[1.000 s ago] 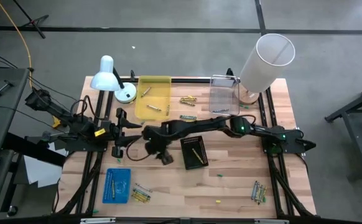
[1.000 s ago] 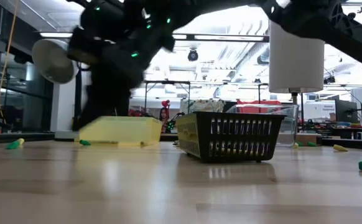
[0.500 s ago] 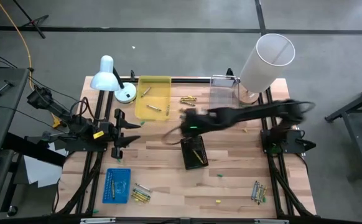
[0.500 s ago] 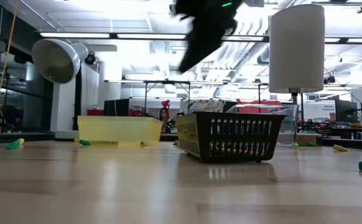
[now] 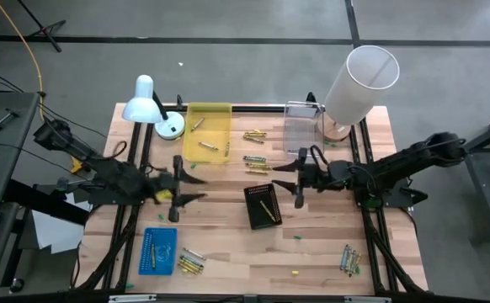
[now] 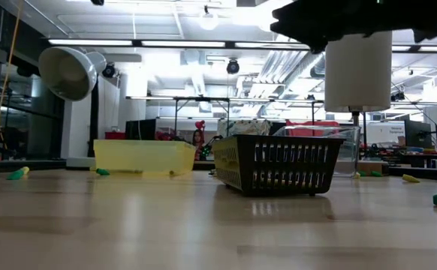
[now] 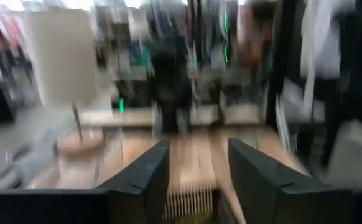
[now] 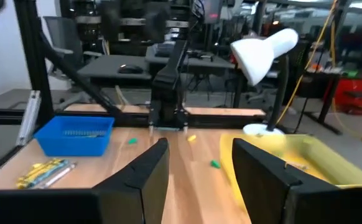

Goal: Sort crayons
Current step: Adjust the blue bin

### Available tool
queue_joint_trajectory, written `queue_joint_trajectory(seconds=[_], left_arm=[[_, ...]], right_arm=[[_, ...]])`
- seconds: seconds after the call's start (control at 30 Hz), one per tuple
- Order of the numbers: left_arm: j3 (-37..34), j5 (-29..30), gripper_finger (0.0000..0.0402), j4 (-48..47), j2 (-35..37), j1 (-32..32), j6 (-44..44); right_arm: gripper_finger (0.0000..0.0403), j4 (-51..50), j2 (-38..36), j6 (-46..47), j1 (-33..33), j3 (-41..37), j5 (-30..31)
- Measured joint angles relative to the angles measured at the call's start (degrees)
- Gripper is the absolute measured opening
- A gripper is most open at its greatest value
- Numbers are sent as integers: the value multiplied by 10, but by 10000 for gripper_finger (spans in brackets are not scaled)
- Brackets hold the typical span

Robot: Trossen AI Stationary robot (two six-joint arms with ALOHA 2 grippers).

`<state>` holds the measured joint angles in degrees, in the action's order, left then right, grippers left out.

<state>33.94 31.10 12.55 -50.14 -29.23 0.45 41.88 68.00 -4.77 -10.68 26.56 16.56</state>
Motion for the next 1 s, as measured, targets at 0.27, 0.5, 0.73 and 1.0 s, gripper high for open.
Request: queue_joint_trajectory(seconds=[0.27, 0.5, 0.73, 1.0], left_arm=[[308, 4, 9, -671, -219, -51, -307], [369, -225, 2, -991, -376, -106, -596], [338, -462, 0, -1020, -458, -142, -636], [291, -582, 0, -920, -475, -175, -601]], right_arm=[[170, 5, 3, -1, 9, -1, 0], [170, -10, 3, 33, 9, -1, 0], [170, -9, 3, 48, 9, -1, 0], [170, -8, 3, 44, 9, -1, 0]])
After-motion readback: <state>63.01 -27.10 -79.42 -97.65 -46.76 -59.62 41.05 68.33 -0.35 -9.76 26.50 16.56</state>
